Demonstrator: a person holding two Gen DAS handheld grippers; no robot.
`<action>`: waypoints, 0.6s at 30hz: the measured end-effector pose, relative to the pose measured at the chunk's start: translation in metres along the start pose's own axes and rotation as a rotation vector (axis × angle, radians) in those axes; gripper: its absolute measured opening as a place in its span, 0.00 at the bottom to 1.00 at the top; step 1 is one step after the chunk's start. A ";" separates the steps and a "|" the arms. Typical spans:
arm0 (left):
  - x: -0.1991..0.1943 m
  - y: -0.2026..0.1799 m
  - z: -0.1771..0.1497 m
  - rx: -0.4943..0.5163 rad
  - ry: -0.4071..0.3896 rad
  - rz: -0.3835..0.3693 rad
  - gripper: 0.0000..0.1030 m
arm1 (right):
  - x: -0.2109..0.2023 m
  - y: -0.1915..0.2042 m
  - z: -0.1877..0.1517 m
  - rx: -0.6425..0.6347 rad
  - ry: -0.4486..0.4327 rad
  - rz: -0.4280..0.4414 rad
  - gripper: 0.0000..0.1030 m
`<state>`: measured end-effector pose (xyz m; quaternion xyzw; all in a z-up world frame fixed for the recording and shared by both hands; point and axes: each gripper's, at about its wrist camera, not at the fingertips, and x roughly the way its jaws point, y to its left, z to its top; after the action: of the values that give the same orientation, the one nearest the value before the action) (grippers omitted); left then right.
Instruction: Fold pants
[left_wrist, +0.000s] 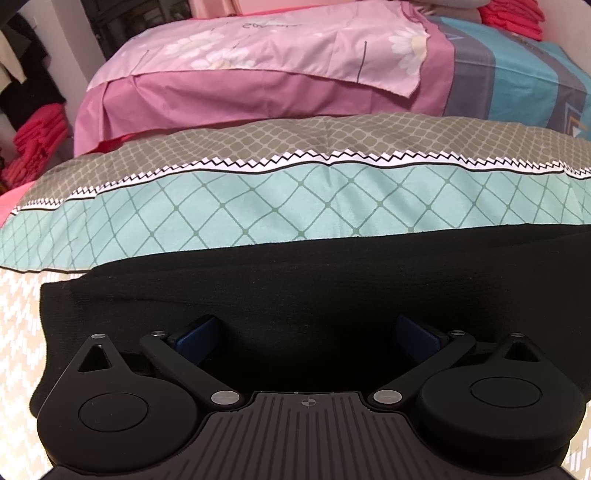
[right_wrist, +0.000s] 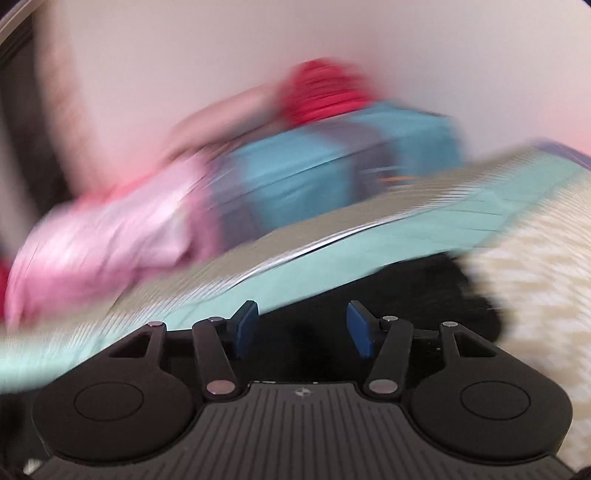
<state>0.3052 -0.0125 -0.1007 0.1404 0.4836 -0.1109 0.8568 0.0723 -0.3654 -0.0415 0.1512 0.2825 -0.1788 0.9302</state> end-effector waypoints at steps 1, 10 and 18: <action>0.000 0.000 0.000 -0.001 0.000 0.001 1.00 | 0.002 0.015 -0.005 -0.055 0.017 0.032 0.56; 0.000 -0.001 -0.002 0.010 -0.009 0.005 1.00 | 0.050 0.034 0.012 -0.059 0.044 0.006 0.53; 0.000 0.000 -0.002 0.010 -0.009 0.003 1.00 | 0.039 0.035 -0.008 -0.082 0.060 -0.023 0.63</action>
<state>0.3034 -0.0121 -0.1021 0.1451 0.4790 -0.1129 0.8584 0.1135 -0.3414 -0.0640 0.1150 0.3192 -0.1732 0.9246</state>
